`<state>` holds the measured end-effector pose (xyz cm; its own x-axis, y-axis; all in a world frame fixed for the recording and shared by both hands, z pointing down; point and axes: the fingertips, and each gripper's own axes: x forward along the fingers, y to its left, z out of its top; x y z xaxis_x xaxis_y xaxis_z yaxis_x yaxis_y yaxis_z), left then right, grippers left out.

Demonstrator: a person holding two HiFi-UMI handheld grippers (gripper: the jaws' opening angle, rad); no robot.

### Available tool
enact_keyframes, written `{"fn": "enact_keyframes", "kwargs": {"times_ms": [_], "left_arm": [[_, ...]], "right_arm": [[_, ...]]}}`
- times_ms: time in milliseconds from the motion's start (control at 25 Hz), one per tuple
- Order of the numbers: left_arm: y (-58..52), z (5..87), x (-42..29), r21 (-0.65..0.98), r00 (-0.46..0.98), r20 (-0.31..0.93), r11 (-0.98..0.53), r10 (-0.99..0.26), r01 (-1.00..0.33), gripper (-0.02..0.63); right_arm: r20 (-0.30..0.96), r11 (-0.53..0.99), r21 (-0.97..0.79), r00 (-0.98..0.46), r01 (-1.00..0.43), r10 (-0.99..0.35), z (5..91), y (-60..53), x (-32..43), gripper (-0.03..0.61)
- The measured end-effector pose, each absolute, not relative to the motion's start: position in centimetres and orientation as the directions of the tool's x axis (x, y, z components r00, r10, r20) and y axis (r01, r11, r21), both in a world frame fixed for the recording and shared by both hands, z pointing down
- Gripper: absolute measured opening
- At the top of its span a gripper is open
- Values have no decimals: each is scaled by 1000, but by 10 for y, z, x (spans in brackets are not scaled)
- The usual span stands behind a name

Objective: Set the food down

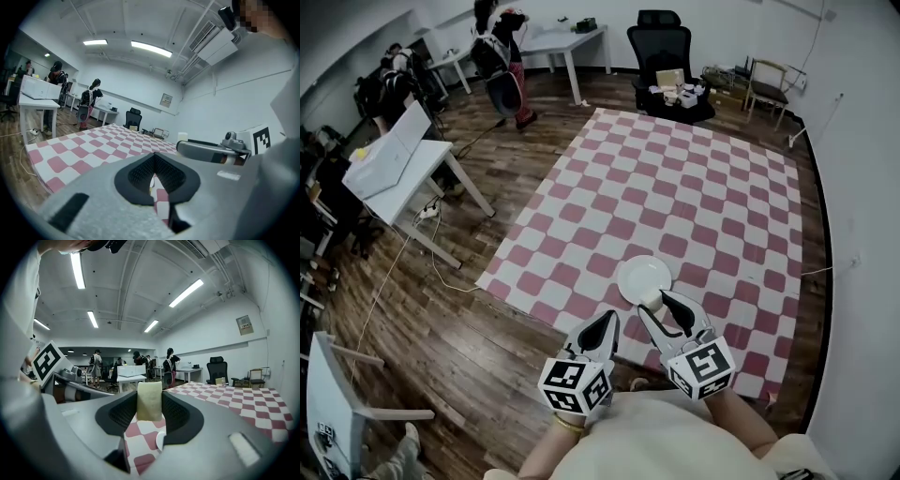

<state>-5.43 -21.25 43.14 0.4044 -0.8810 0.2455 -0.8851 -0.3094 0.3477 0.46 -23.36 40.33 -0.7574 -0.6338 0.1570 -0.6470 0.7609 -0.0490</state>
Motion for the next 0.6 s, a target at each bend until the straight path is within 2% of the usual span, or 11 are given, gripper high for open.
{"fn": "enact_keyframes", "kwargs": {"times_ms": [600], "left_arm": [[-236, 450, -58, 343, 406, 297, -301, -864, -890, 6]], "right_arm": [[208, 743, -84, -741, -664, -639, 430, -262, 6, 166]]}}
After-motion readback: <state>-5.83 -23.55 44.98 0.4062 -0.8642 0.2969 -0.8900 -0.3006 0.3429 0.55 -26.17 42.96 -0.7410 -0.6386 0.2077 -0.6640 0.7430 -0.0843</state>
